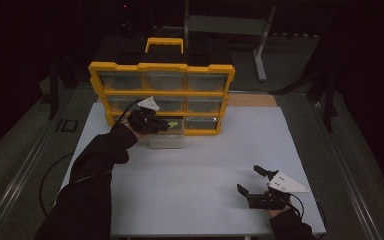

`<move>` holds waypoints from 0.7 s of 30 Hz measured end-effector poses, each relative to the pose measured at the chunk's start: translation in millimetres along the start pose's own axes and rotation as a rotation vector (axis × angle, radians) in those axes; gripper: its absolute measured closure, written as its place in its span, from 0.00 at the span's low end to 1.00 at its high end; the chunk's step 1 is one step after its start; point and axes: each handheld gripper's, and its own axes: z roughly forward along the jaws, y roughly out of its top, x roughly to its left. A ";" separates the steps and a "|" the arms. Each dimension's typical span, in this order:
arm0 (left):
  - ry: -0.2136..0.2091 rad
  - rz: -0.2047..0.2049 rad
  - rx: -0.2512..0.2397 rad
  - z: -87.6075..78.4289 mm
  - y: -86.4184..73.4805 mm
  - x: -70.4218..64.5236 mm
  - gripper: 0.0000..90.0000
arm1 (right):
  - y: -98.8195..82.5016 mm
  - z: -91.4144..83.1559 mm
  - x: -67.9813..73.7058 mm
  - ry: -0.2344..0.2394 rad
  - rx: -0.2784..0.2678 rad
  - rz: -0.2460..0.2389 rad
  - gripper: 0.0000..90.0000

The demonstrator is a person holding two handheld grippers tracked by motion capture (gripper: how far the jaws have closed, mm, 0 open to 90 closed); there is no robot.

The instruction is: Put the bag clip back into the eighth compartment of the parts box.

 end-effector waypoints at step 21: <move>-0.060 -0.008 -0.031 -16.8 2.9 -8.3 0.25 | 0.5 0.1 0.5 -0.002 0.001 -0.005 0.10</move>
